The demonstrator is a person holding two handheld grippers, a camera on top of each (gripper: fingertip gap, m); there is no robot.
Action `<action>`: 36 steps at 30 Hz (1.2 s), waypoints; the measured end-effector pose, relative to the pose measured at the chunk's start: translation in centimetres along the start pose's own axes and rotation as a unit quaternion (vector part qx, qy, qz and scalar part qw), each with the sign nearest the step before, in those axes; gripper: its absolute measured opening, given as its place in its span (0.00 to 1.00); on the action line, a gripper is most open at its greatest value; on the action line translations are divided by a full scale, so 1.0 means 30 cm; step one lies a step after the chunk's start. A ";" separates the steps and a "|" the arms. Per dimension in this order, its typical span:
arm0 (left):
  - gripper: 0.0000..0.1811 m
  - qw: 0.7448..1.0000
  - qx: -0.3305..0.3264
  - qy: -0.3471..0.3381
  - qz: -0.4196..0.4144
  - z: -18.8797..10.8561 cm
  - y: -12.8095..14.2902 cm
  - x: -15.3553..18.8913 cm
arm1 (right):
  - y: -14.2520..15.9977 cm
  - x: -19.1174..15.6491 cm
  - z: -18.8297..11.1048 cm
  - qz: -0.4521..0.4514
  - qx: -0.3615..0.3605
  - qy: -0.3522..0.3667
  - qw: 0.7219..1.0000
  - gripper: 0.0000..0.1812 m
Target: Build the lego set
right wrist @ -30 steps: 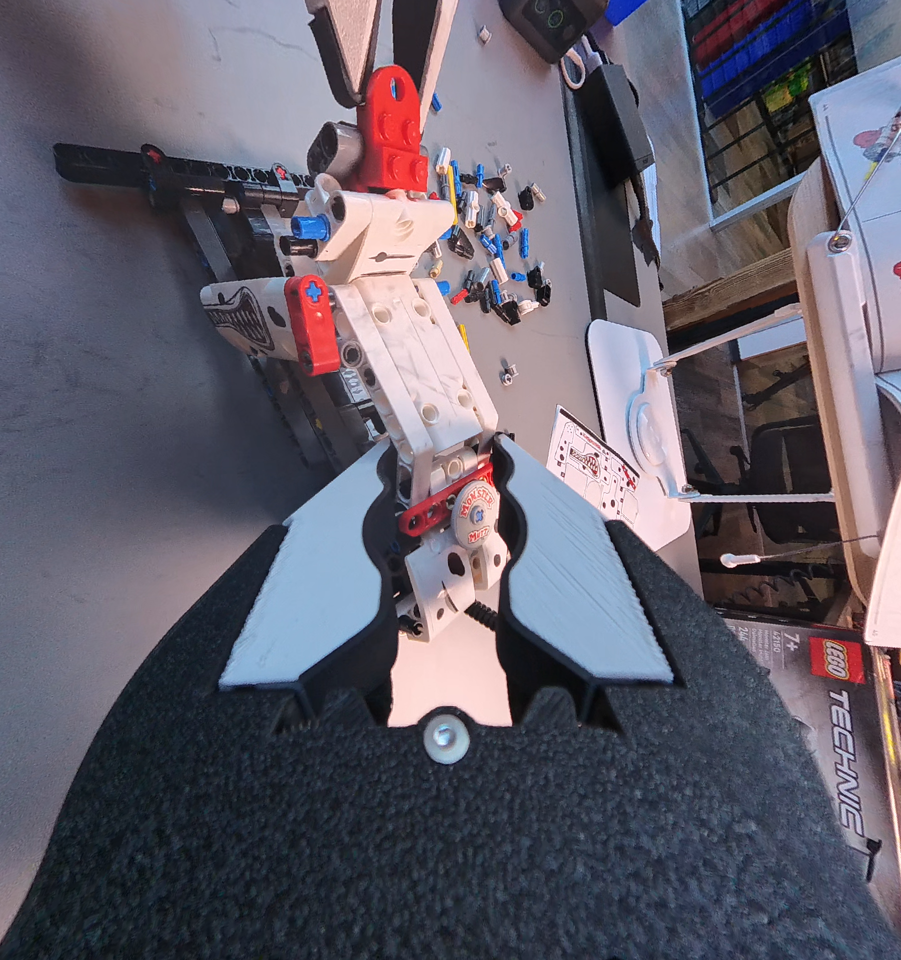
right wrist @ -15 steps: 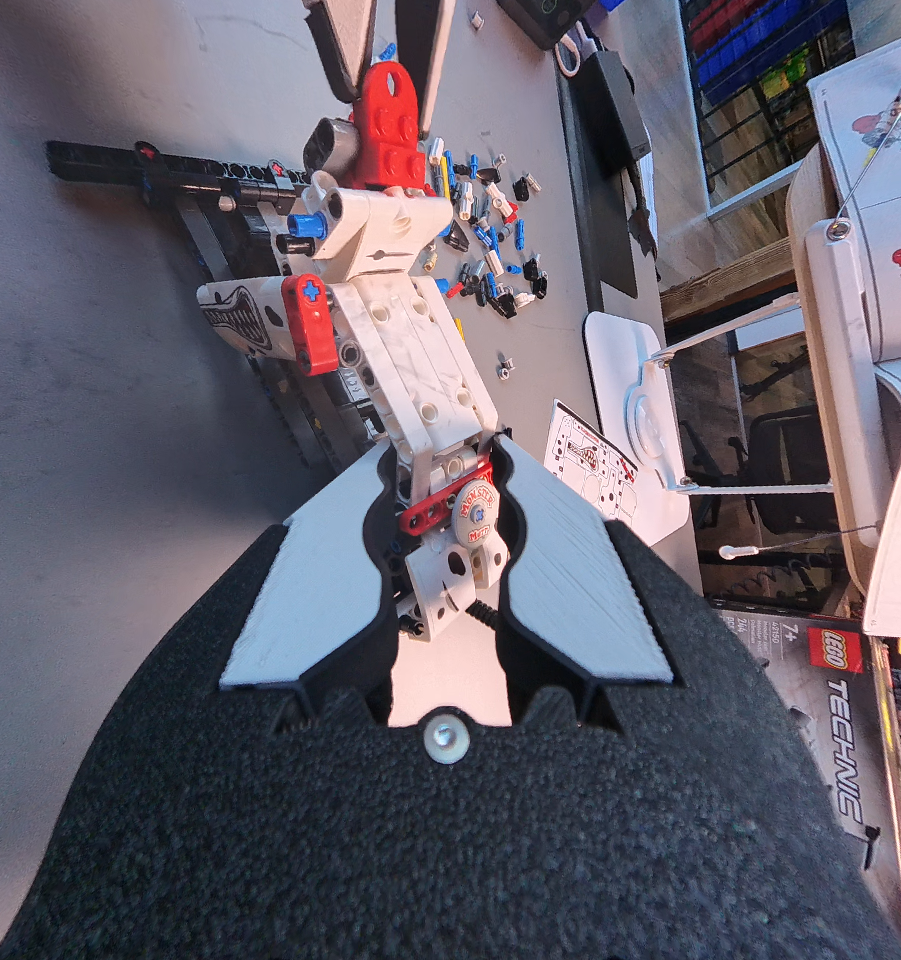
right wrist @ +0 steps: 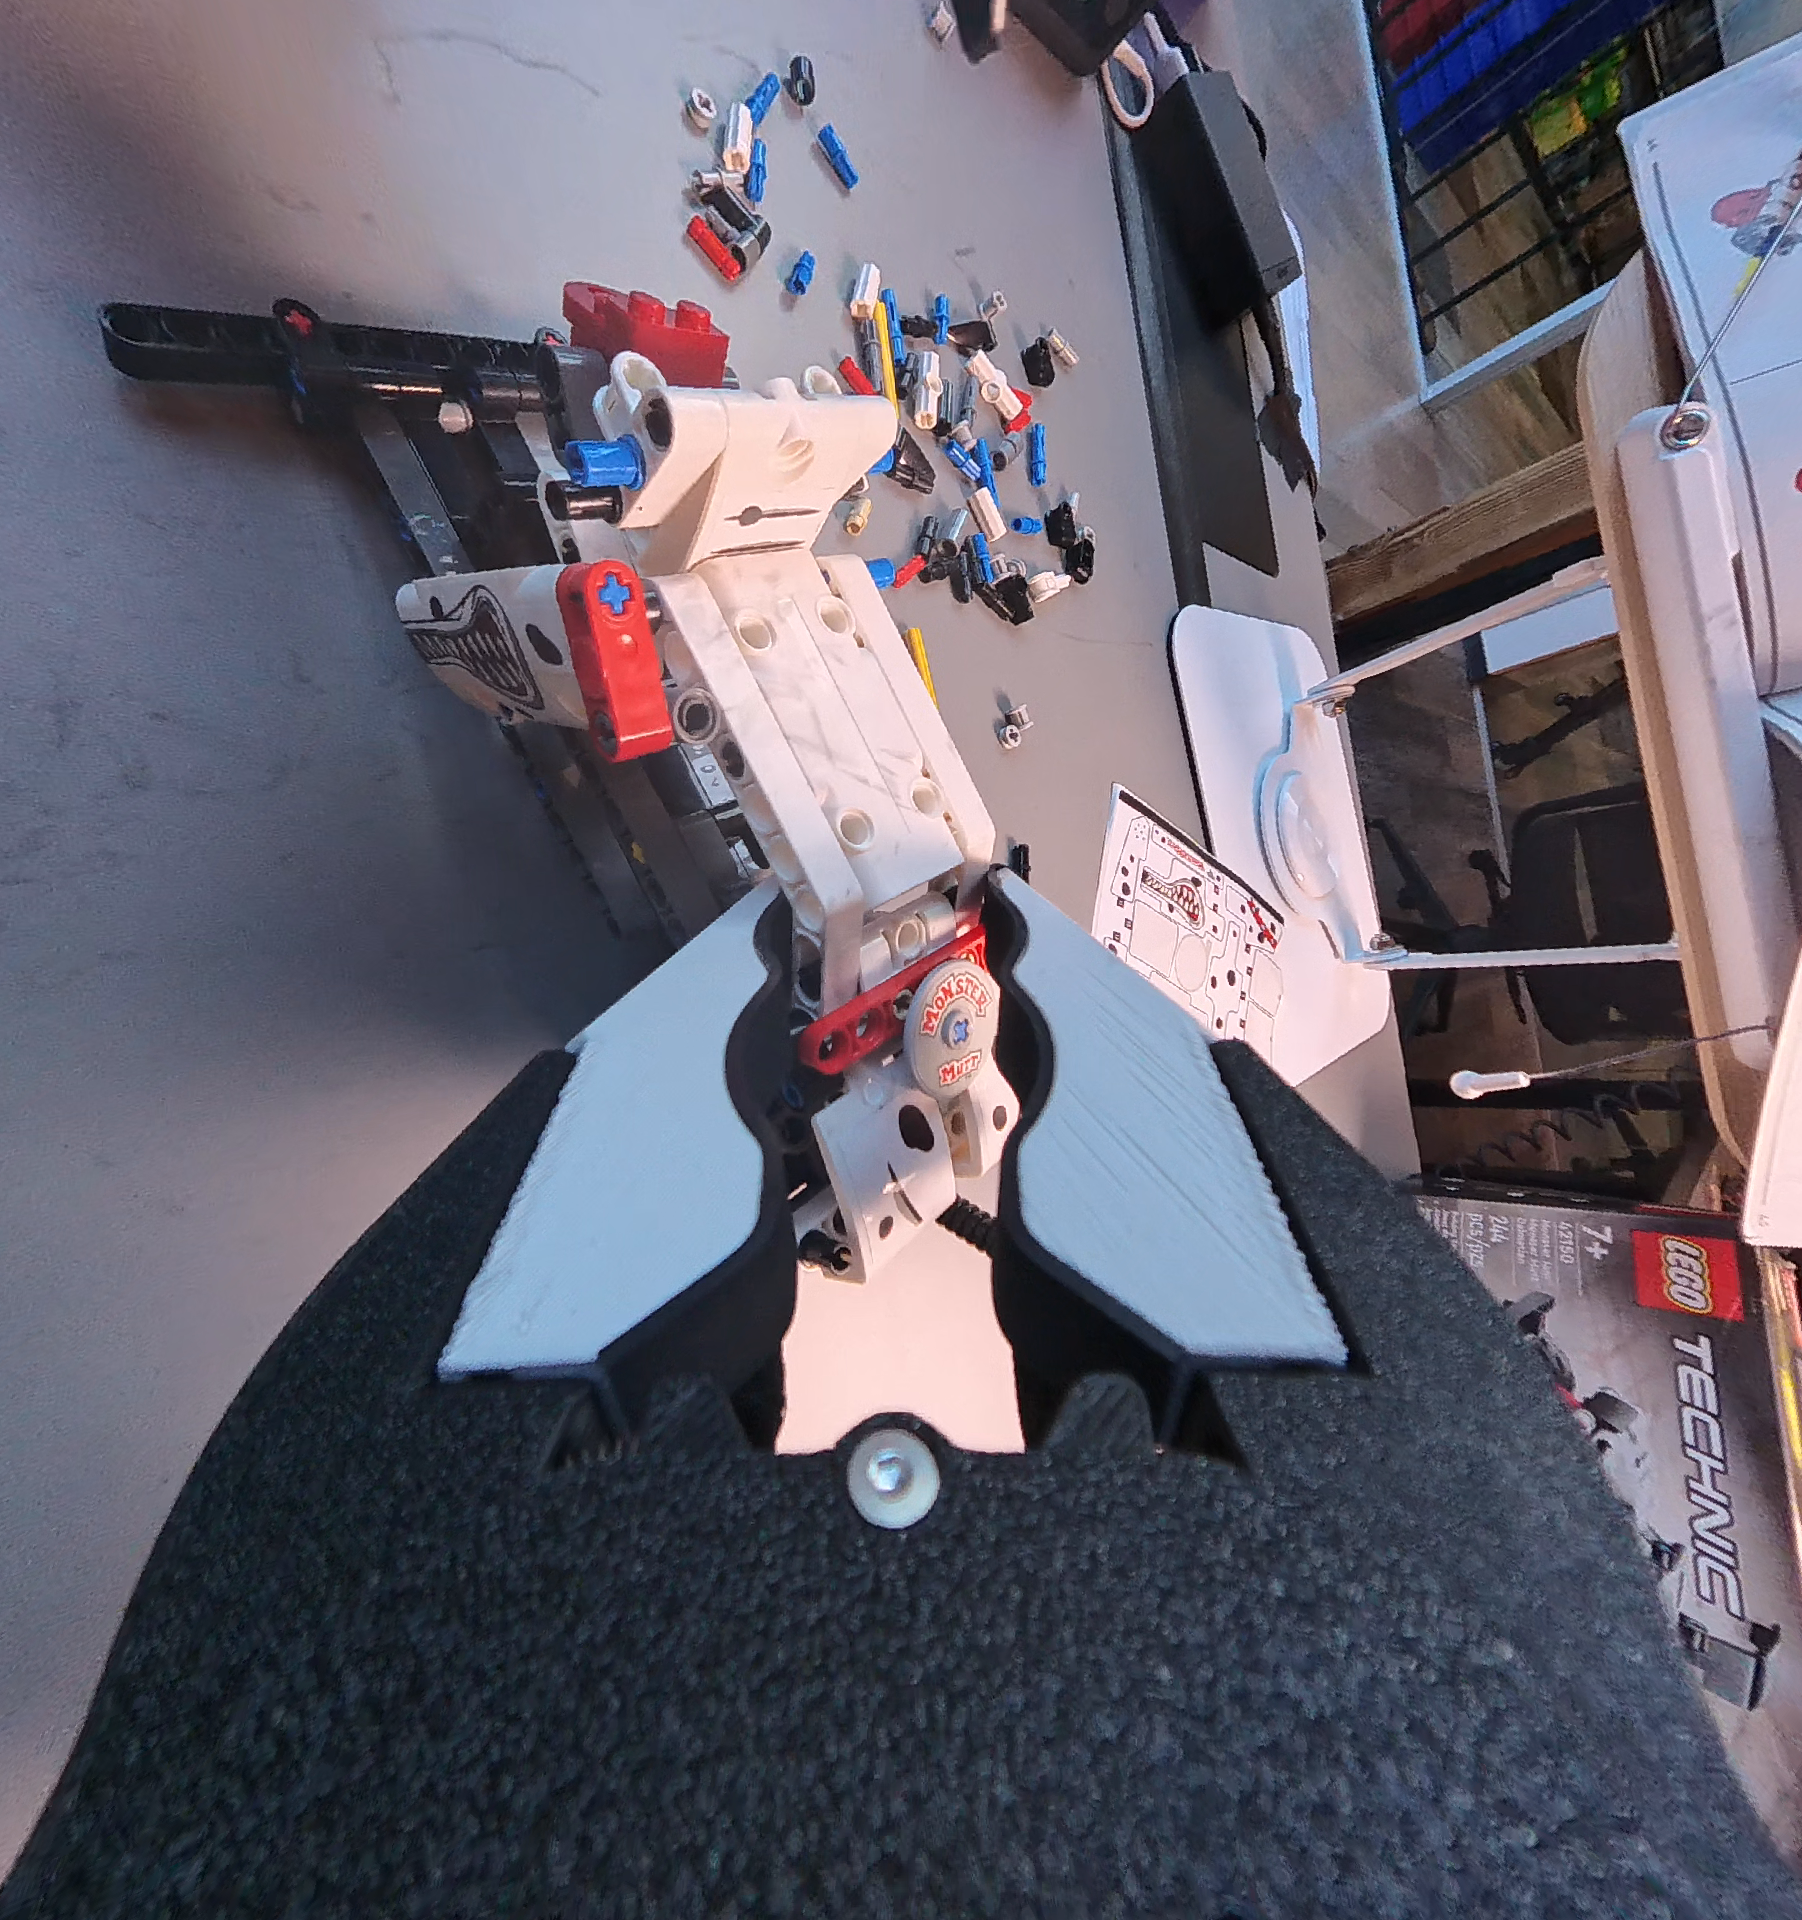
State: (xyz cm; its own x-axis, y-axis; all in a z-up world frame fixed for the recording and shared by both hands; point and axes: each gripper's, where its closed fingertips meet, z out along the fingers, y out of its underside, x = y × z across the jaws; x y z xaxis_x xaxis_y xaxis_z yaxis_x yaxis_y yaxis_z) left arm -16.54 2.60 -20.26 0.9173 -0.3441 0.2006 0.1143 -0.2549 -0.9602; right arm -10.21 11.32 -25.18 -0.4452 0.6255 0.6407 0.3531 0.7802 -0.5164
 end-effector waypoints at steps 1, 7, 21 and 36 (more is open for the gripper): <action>0.13 1.000 -0.003 0.005 -0.001 0.002 0.008 0.002 | 0.000 0.000 0.000 0.000 0.000 0.001 1.000 0.19; 0.14 0.999 -0.047 0.012 0.017 0.031 0.086 0.003 | 0.002 0.004 0.001 0.012 -0.008 0.005 1.000 0.19; 0.31 0.989 -0.137 0.011 0.060 0.027 0.204 -0.015 | 0.015 0.030 0.013 0.103 -0.037 0.029 0.994 0.19; 0.35 0.986 -0.134 0.063 0.075 0.056 0.198 0.080 | 0.058 0.041 0.008 0.299 -0.030 -0.160 0.940 0.17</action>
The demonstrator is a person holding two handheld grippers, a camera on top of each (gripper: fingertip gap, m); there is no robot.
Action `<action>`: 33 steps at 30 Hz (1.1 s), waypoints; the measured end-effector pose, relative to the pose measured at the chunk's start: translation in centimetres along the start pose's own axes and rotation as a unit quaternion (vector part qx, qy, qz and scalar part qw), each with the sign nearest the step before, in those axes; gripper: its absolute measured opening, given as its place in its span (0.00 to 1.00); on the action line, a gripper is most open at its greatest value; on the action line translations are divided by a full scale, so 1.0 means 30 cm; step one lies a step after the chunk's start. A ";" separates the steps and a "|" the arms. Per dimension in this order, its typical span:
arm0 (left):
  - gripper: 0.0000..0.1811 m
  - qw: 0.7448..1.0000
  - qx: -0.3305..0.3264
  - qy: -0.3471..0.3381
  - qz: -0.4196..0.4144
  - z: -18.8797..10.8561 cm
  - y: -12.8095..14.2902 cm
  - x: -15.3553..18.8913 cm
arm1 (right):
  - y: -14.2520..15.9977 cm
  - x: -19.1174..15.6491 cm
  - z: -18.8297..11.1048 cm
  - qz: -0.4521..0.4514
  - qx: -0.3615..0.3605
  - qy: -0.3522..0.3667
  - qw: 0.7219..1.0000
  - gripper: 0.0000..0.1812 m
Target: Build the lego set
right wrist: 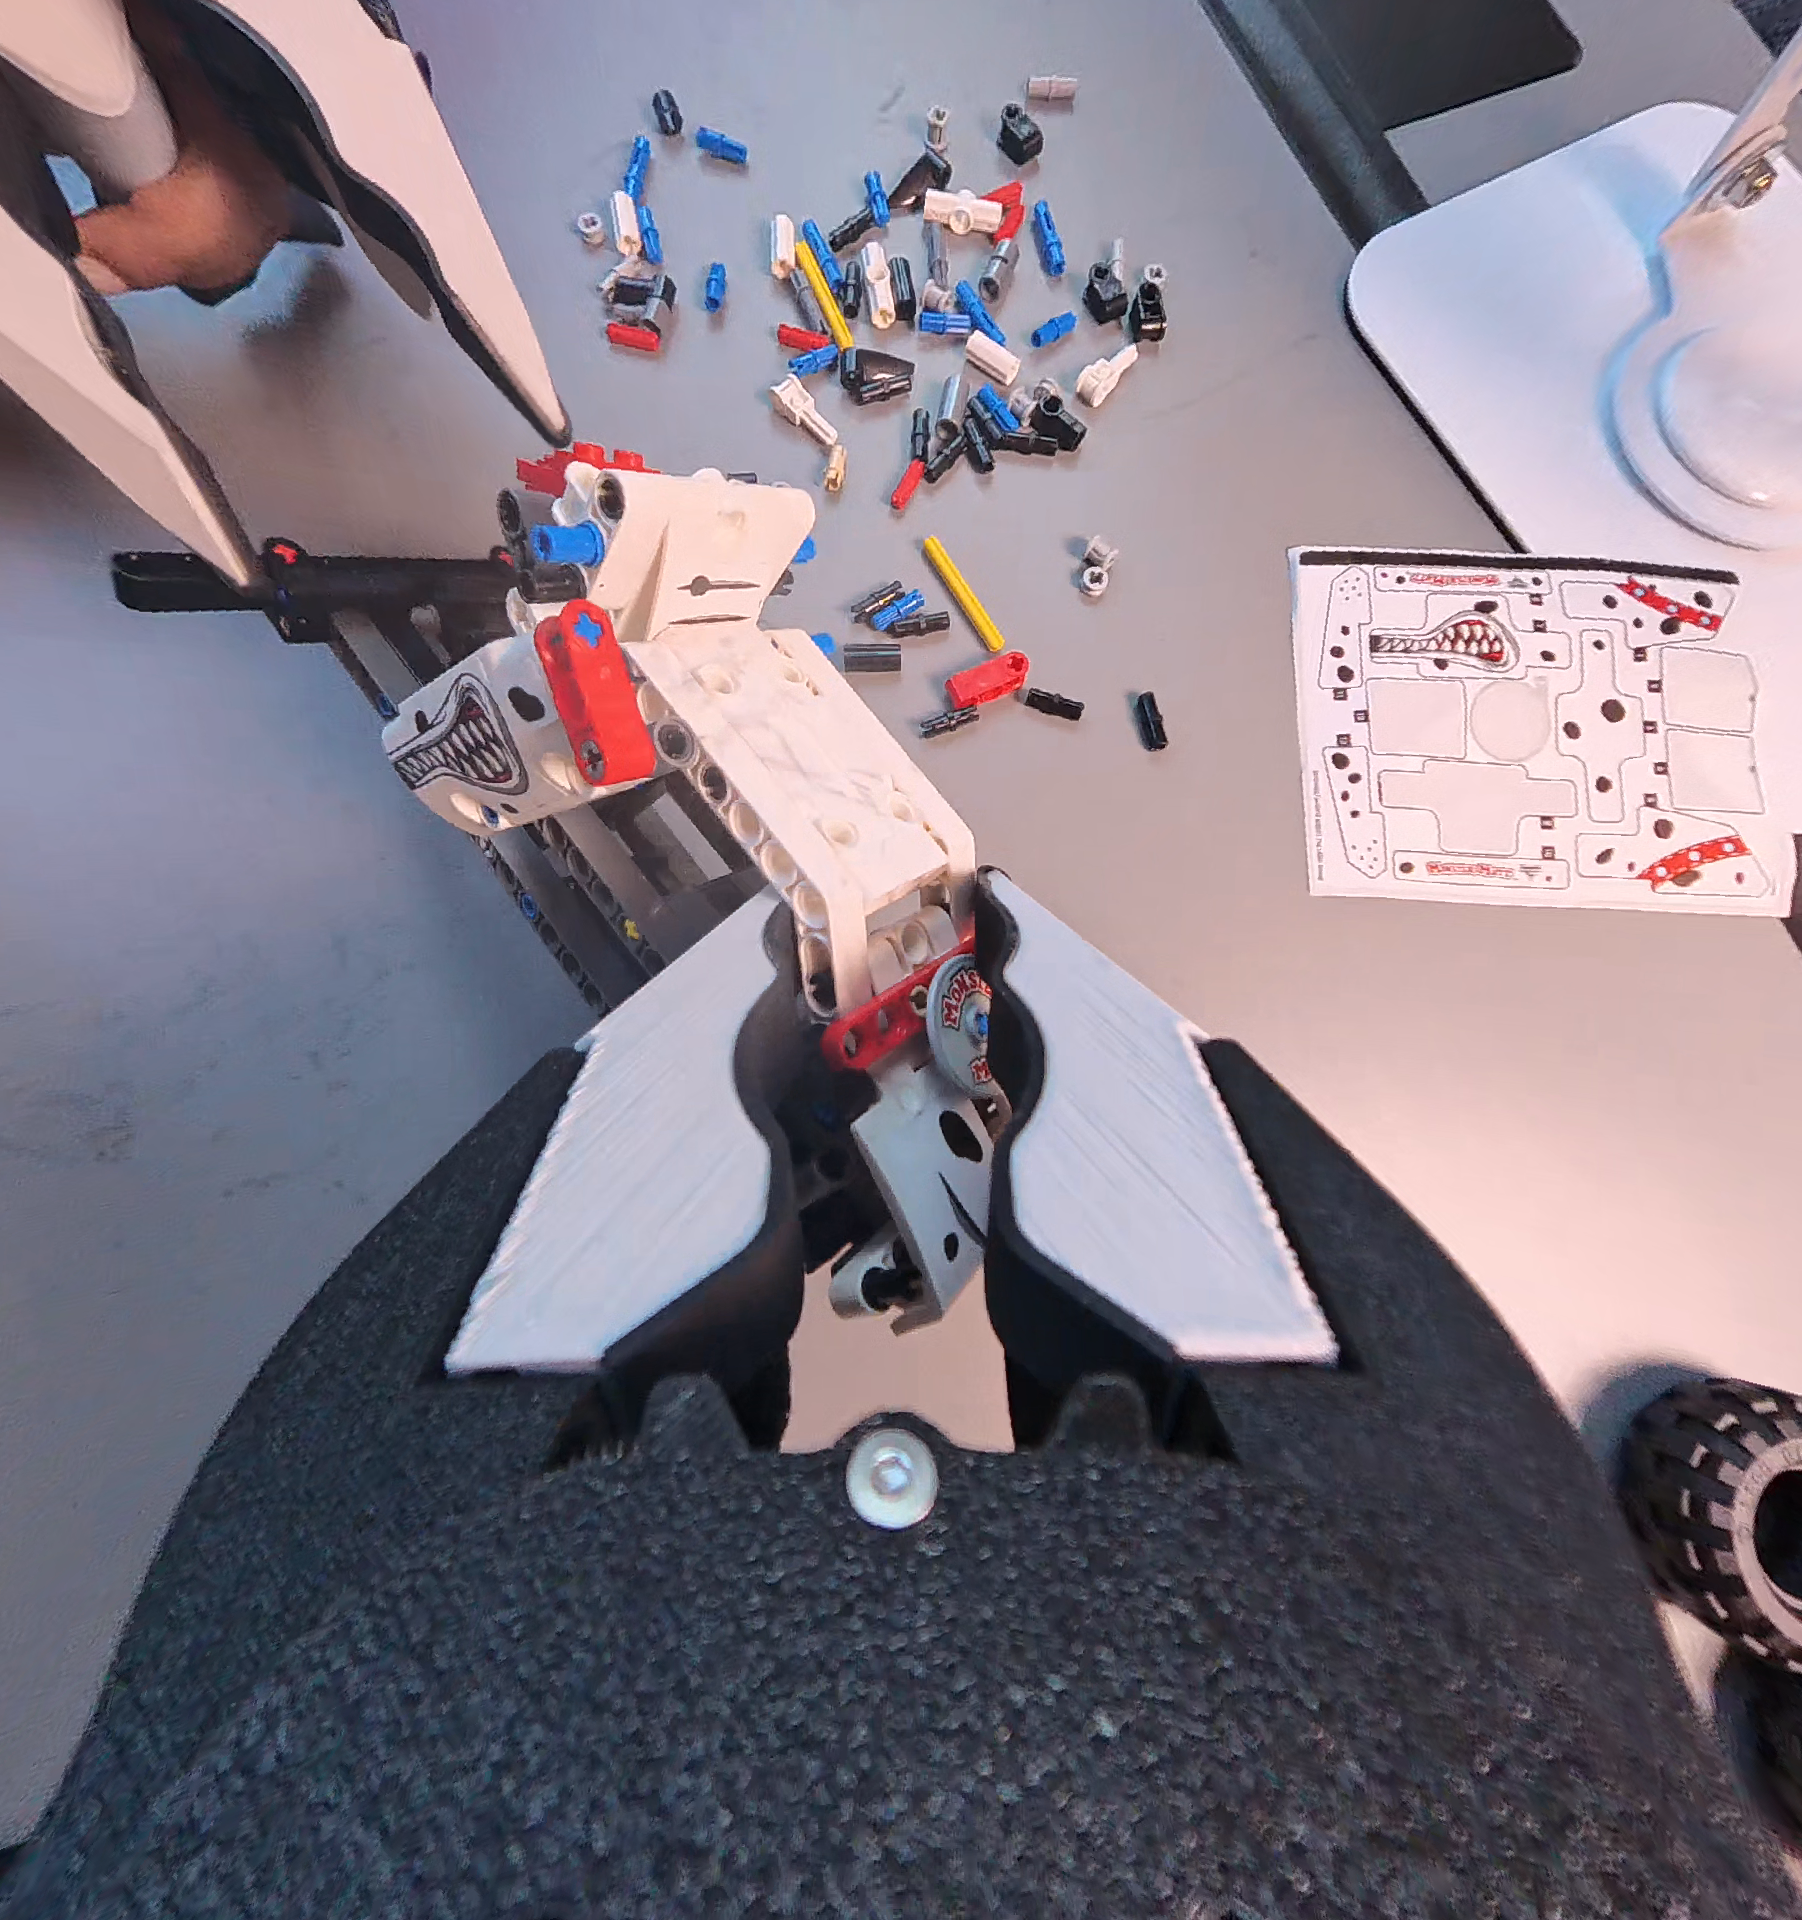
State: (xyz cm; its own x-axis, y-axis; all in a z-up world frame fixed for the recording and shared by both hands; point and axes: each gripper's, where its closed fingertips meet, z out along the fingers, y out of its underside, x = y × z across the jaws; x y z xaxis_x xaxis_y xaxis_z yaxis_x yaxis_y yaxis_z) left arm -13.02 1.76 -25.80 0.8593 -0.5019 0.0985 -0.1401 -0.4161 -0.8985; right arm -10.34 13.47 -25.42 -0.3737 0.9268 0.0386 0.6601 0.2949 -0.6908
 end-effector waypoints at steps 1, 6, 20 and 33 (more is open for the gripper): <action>0.35 1.000 -0.001 0.001 0.003 -0.001 -0.001 0.004 | -0.001 -0.001 -0.001 -0.007 0.000 0.003 1.000 0.17; 0.35 1.000 -0.003 0.002 0.004 0.000 -0.001 0.009 | -0.006 0.003 -0.007 -0.037 0.008 0.028 0.999 0.16; 0.34 1.000 0.007 -0.023 0.011 0.000 -0.009 -0.012 | -0.012 0.044 -0.023 -0.085 0.038 0.099 0.991 0.12; 0.26 0.990 0.108 -0.086 -0.016 -0.024 -0.143 -0.072 | -0.016 0.036 -0.033 -0.150 0.032 0.138 0.978 0.10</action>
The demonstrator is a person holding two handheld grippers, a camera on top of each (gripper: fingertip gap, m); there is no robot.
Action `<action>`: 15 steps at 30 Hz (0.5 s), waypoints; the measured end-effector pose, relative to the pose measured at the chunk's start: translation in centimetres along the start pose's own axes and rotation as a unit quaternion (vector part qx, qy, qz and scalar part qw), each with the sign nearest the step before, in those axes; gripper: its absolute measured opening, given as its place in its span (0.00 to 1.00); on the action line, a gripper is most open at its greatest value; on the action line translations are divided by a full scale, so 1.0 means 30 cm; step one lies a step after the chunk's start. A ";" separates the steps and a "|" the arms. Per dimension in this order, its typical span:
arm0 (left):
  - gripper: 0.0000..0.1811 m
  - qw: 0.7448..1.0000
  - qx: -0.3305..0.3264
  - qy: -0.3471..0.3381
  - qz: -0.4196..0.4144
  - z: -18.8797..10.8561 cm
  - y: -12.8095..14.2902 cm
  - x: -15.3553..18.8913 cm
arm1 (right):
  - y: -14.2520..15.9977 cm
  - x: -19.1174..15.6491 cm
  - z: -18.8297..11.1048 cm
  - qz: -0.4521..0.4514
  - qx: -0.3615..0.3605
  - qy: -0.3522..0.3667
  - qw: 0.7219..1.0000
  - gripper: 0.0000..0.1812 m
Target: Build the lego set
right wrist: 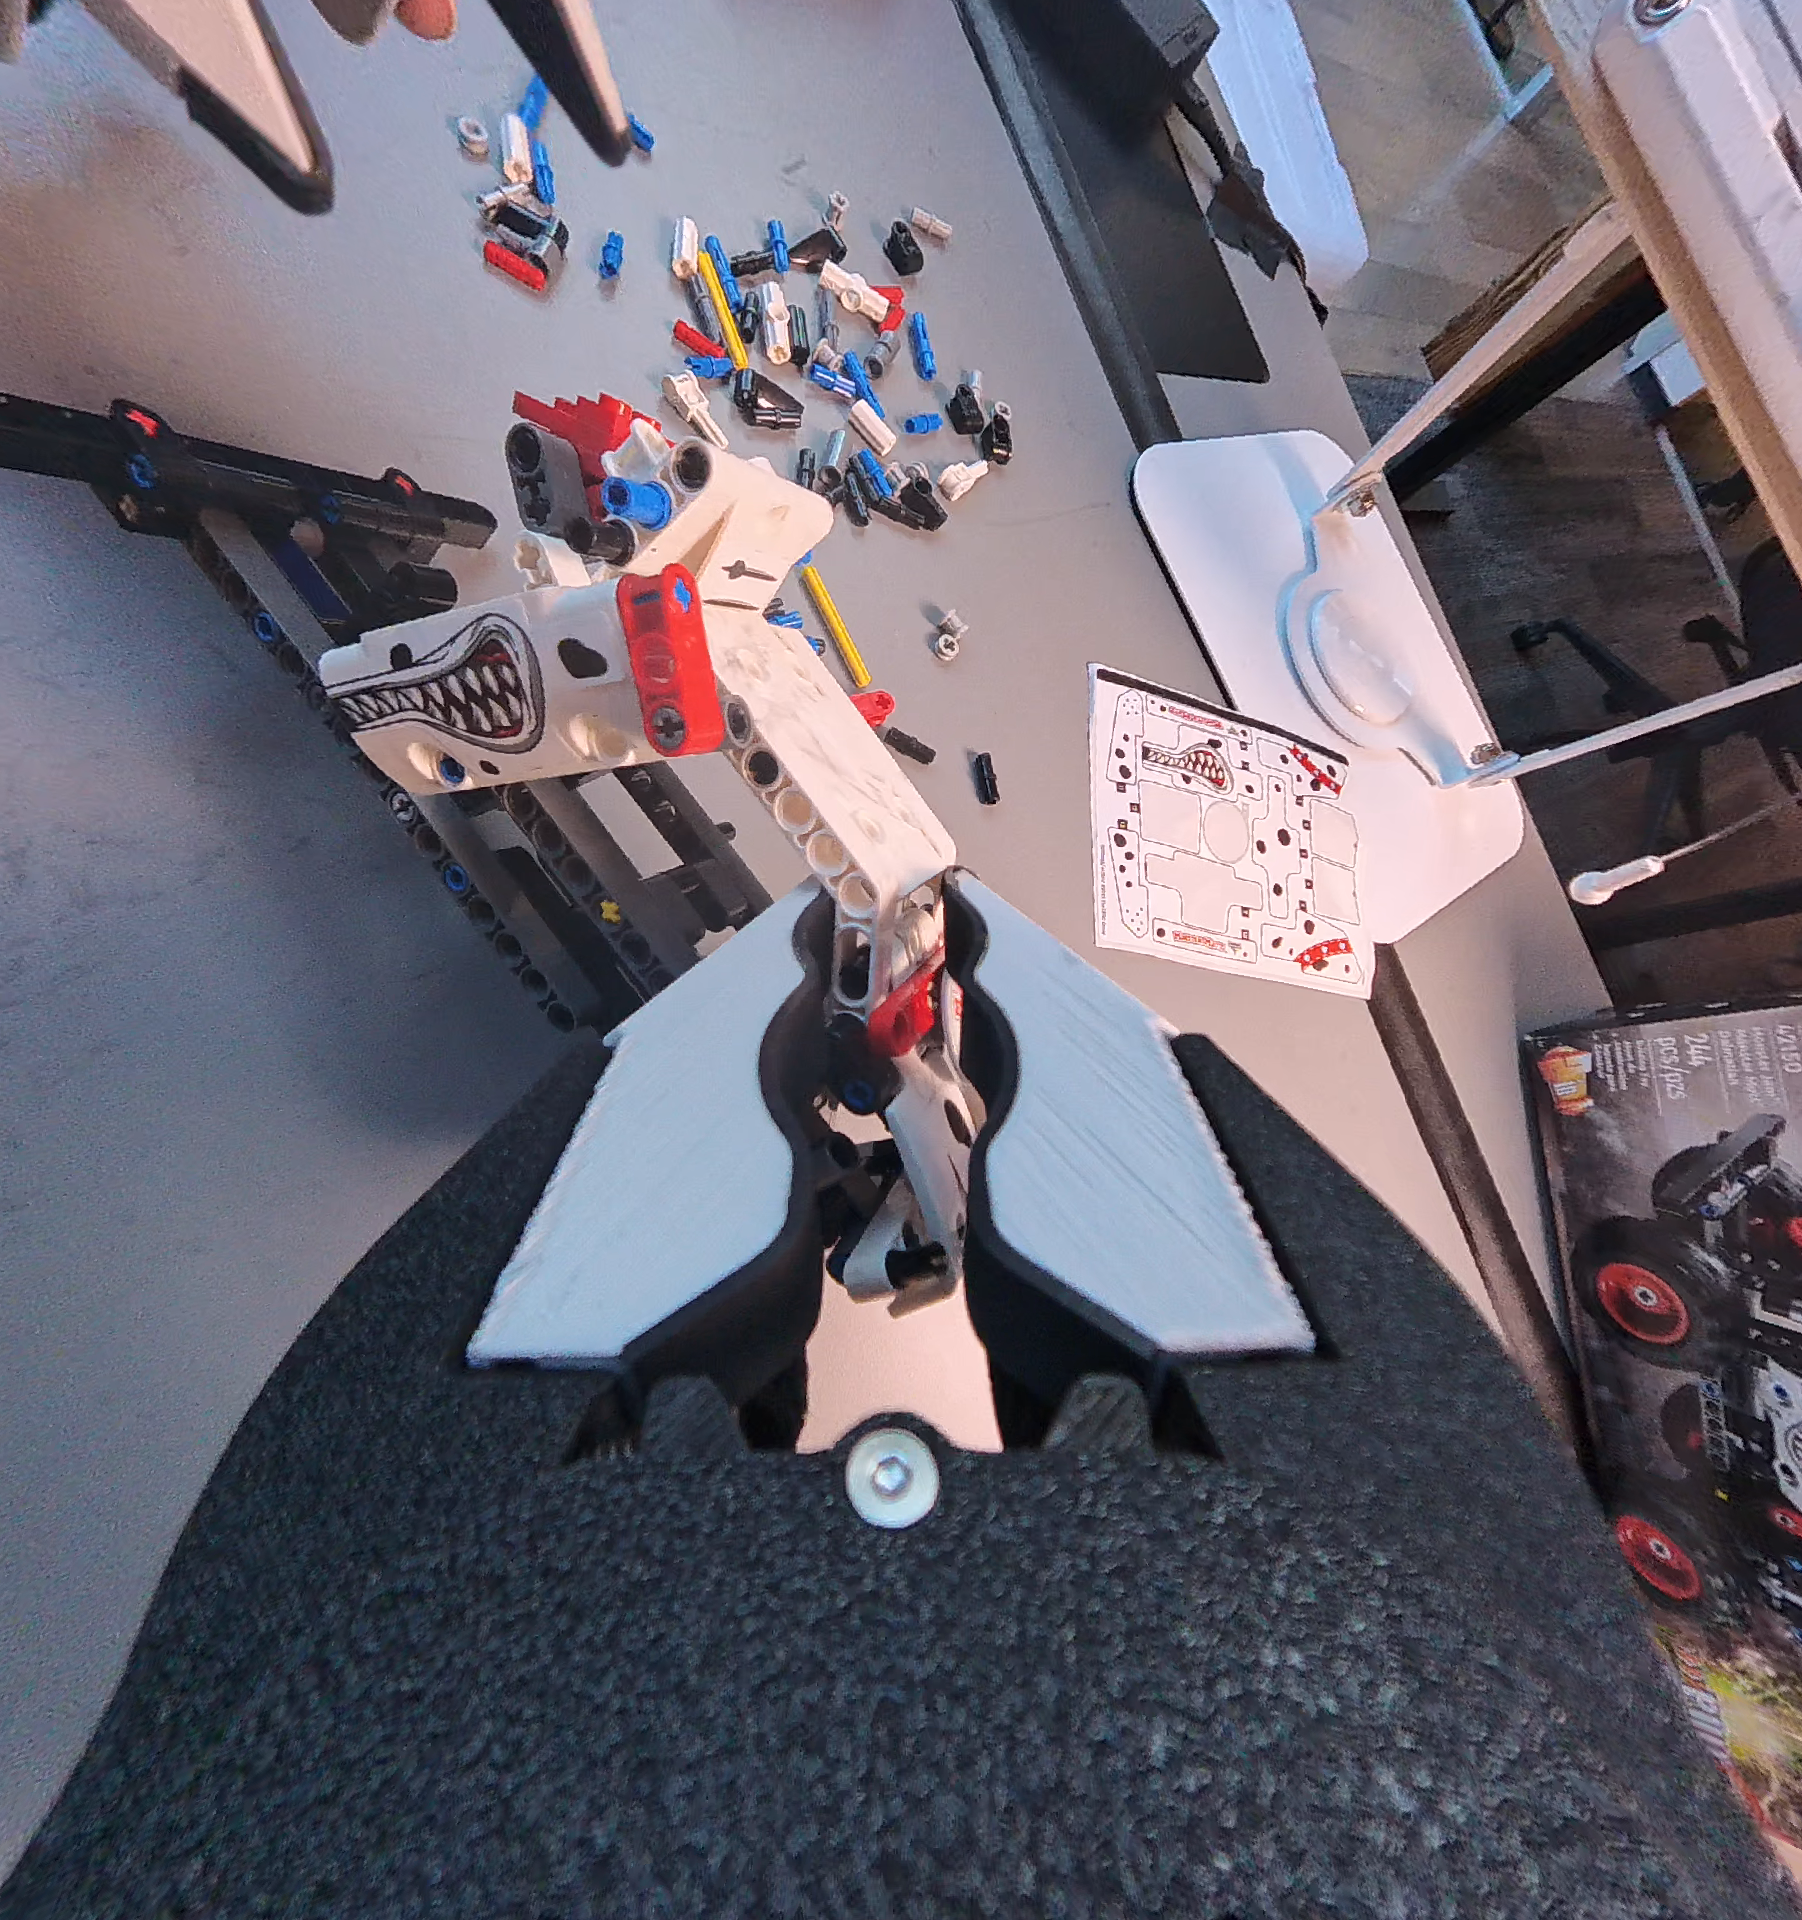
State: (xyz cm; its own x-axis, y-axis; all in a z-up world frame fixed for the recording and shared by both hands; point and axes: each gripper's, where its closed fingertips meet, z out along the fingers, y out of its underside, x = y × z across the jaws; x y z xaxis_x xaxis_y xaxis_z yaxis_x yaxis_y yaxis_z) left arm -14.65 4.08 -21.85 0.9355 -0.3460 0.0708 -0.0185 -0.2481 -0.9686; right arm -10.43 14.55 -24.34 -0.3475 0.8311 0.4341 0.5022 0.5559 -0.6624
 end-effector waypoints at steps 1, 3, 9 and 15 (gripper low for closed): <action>0.26 1.000 0.006 -0.001 -0.002 0.006 -0.014 0.000 | -0.002 -0.001 0.000 -0.005 0.003 0.001 1.000 0.11; 0.26 1.000 0.013 -0.005 -0.005 0.020 -0.035 -0.004 | -0.005 -0.003 -0.002 -0.018 0.007 0.004 1.000 0.11; 0.29 0.998 0.024 0.019 -0.055 0.069 -0.056 0.001 | -0.019 -0.027 -0.015 -0.069 0.015 0.010 0.997 0.13; 0.31 0.996 -0.009 0.064 -0.064 0.139 -0.039 0.061 | -0.035 -0.093 -0.037 -0.155 0.037 -0.001 0.987 0.20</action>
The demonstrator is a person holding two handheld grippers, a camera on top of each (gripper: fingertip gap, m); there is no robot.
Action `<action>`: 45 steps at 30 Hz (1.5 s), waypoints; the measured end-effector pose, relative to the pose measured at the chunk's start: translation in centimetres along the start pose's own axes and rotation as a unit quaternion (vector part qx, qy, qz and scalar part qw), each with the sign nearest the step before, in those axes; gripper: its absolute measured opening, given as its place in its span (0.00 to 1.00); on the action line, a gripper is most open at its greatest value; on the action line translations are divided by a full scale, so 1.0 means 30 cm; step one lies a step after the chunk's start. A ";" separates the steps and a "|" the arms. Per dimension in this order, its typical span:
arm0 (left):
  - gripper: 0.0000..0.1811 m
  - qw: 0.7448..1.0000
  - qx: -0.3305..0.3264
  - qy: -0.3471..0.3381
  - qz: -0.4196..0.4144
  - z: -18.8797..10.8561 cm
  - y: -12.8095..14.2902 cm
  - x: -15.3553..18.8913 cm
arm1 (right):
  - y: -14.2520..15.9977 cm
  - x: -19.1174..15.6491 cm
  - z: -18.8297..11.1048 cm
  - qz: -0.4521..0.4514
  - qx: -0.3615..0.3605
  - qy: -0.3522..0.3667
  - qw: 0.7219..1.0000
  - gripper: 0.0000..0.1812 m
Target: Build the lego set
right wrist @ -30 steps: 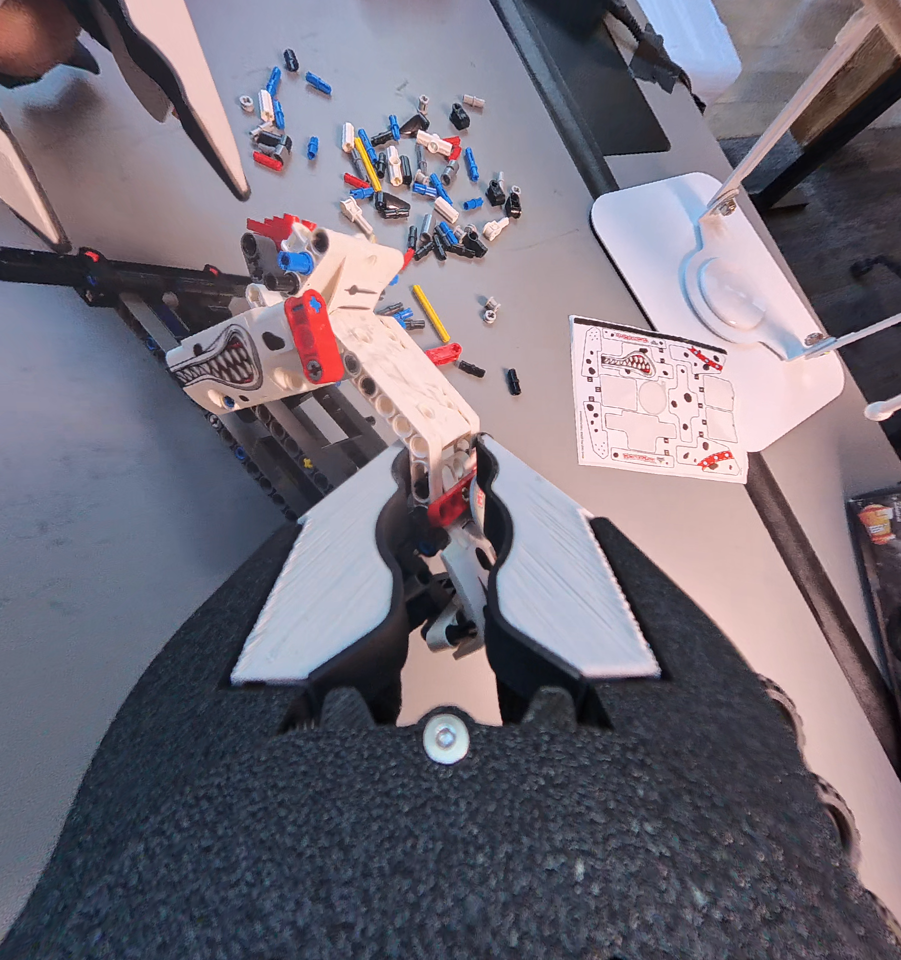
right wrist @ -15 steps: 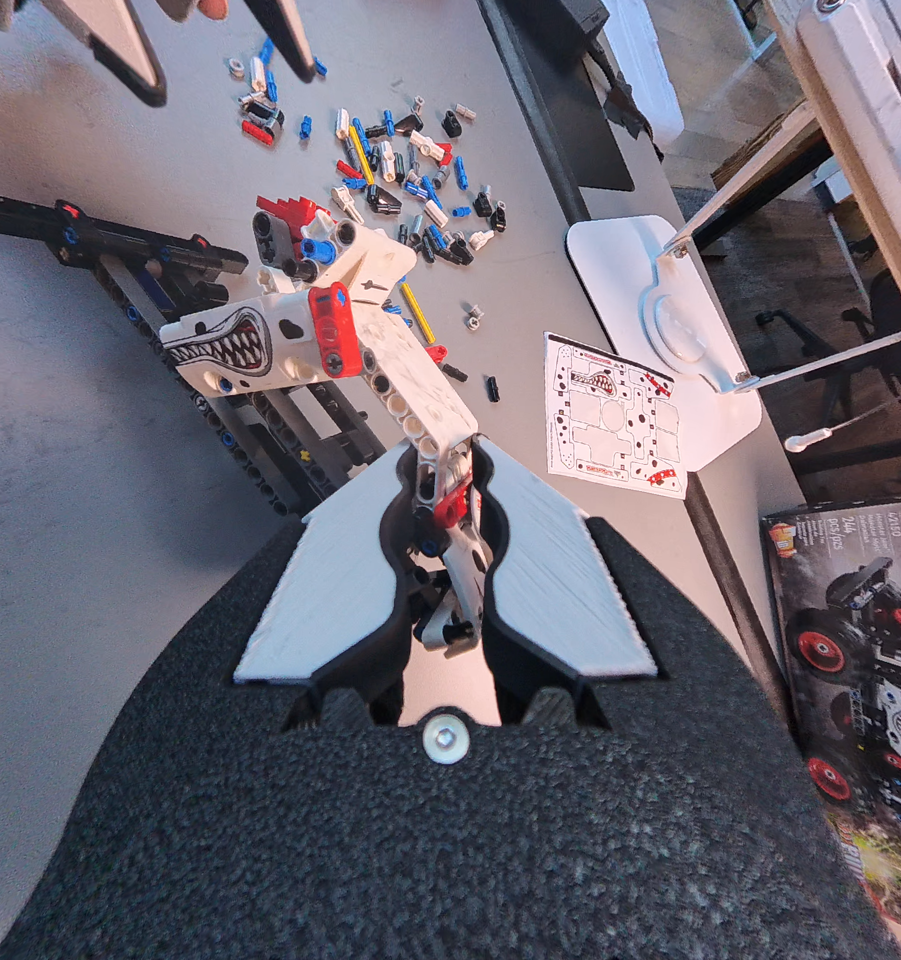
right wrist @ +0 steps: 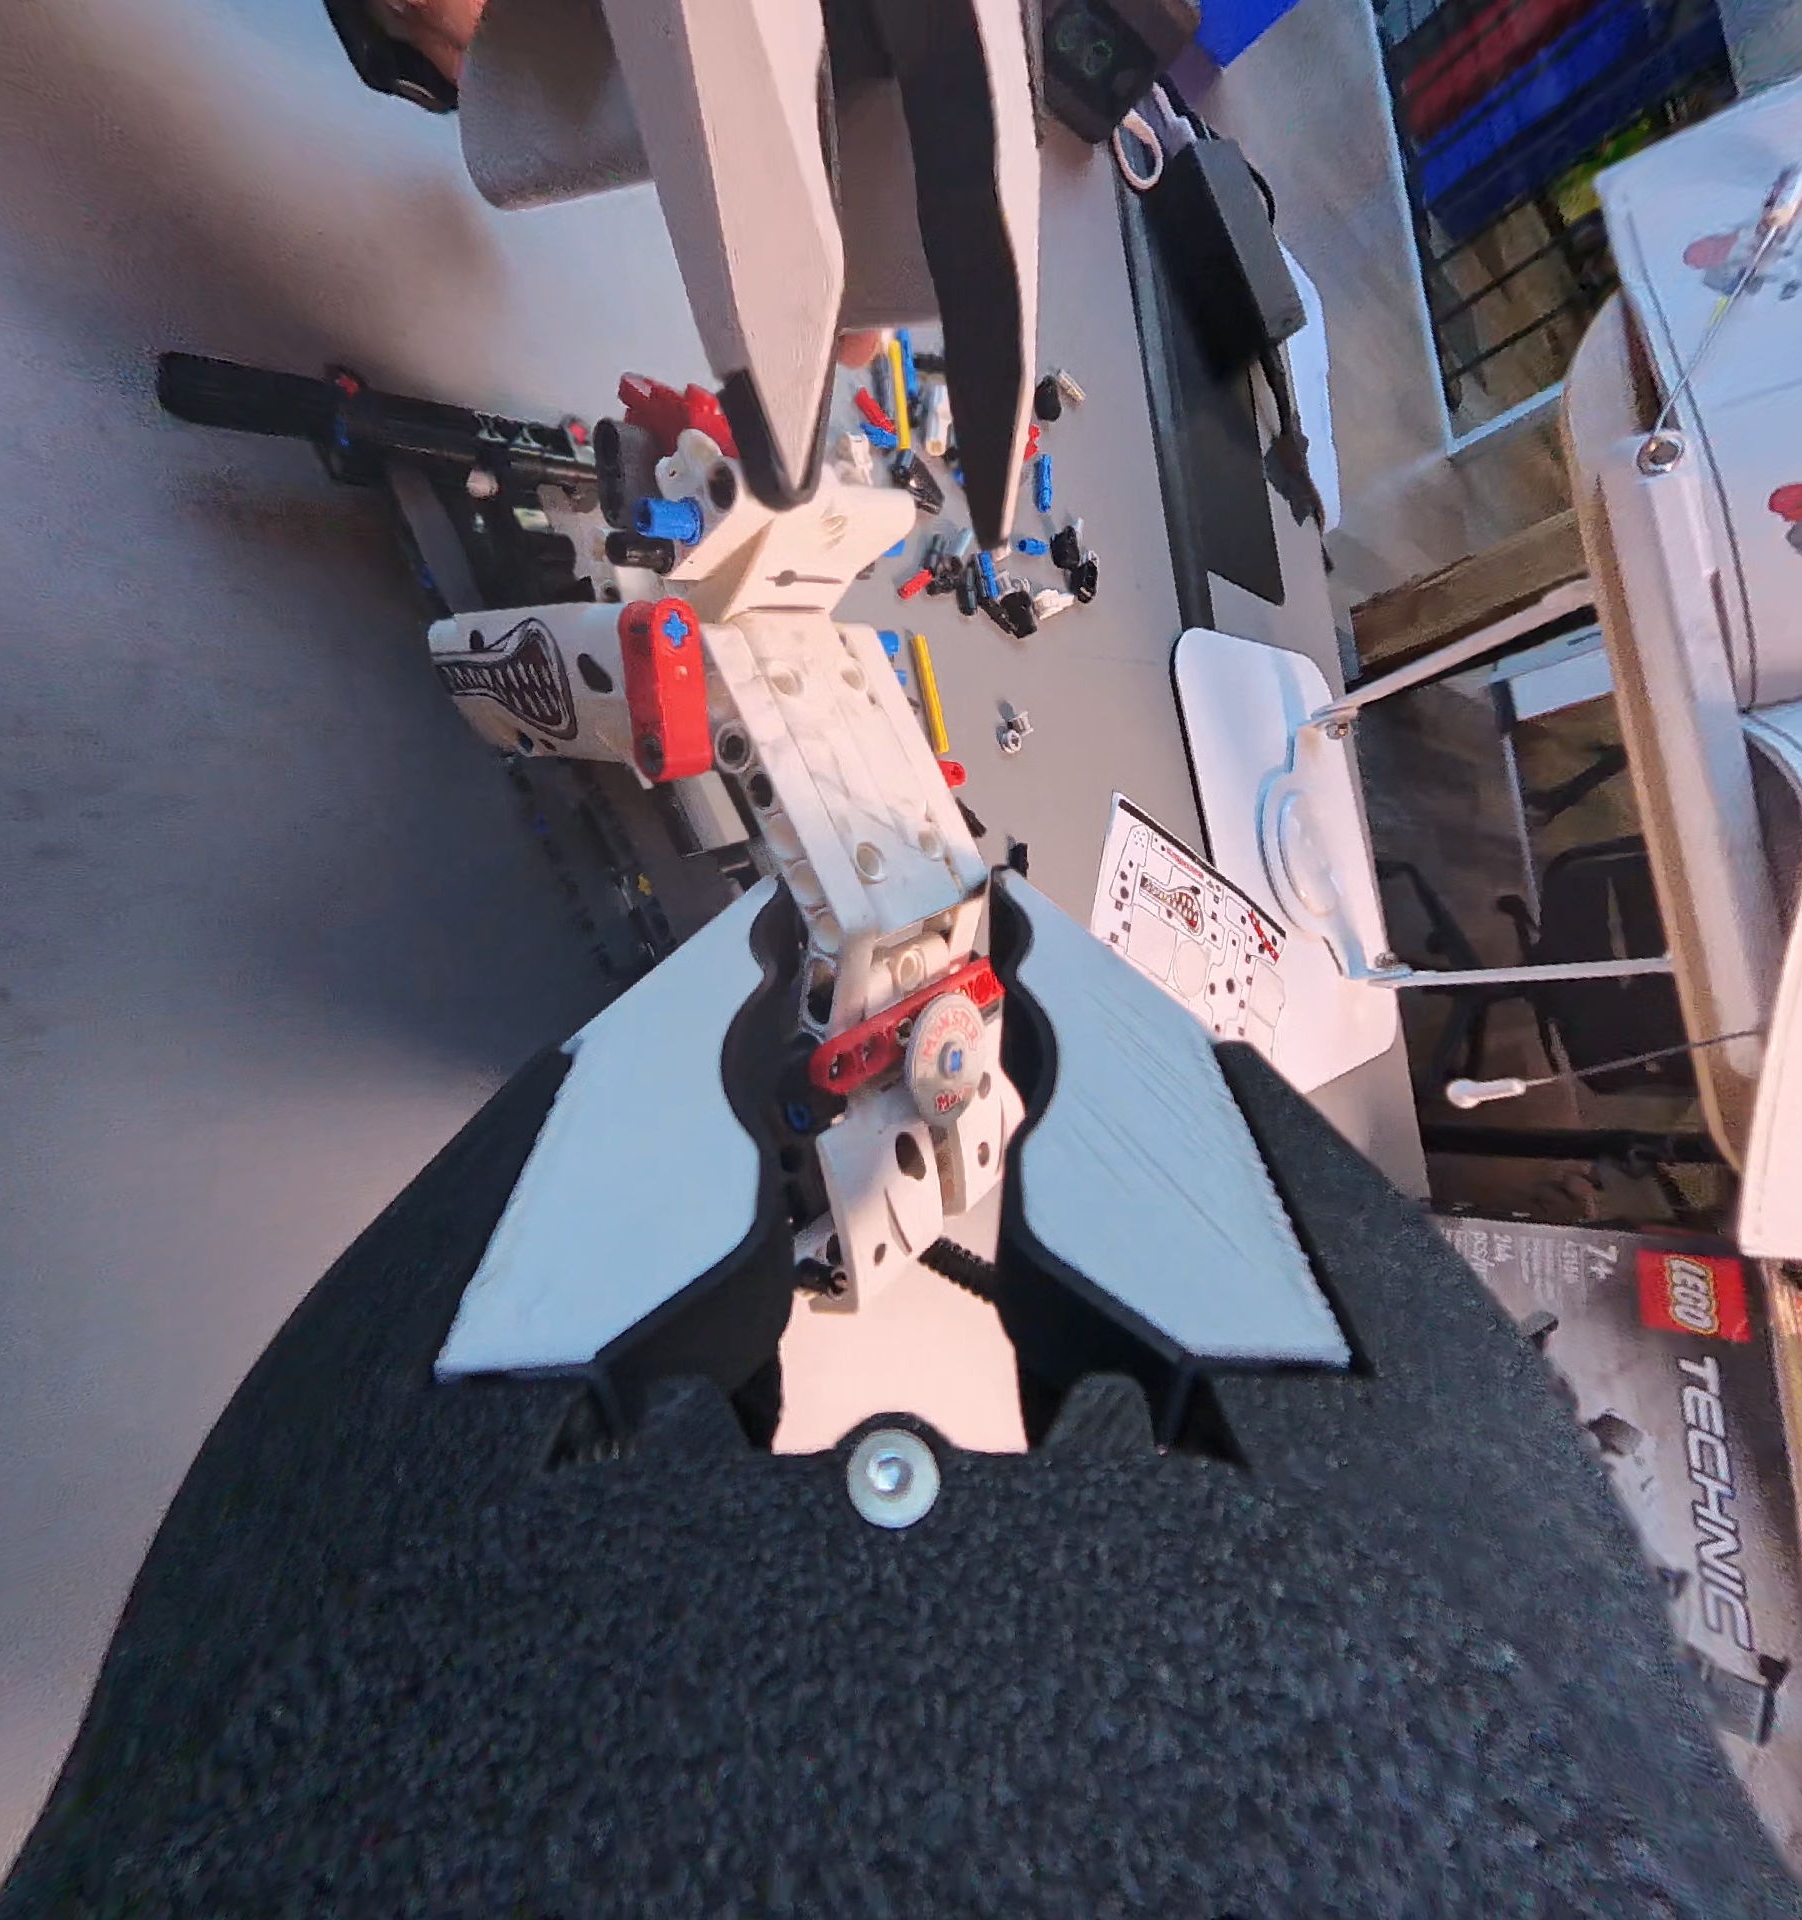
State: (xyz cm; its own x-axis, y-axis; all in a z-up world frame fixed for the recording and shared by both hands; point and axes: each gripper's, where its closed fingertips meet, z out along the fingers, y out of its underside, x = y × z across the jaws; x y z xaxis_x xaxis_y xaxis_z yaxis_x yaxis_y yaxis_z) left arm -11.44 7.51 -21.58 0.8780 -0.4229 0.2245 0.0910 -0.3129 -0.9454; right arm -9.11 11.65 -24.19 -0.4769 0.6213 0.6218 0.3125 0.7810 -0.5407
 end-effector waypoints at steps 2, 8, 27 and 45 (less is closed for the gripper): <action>0.30 0.999 -0.030 0.025 -0.003 0.021 0.026 0.027 | 0.000 -0.019 0.005 -0.017 0.003 -0.002 1.000 0.22; 0.18 0.998 -0.035 0.053 0.005 -0.004 0.033 0.064 | -0.008 -0.020 0.012 -0.014 0.020 0.003 1.000 0.21; 0.25 1.000 0.015 0.026 0.001 -0.073 -0.020 0.025 | -0.007 -0.018 0.016 -0.008 0.020 0.009 1.000 0.21; 0.30 0.993 -0.106 -0.029 0.040 -0.134 0.191 -0.052 | 0.053 0.051 0.050 0.042 -0.034 0.067 0.996 0.16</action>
State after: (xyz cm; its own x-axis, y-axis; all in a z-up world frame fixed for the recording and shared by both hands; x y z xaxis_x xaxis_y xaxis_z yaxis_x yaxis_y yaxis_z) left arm -14.17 2.94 -26.40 0.9047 -0.4052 0.1315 -0.0748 -0.4551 -0.8873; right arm -10.57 13.76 -24.93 -0.3346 0.6843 0.6479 0.4044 0.7253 -0.5571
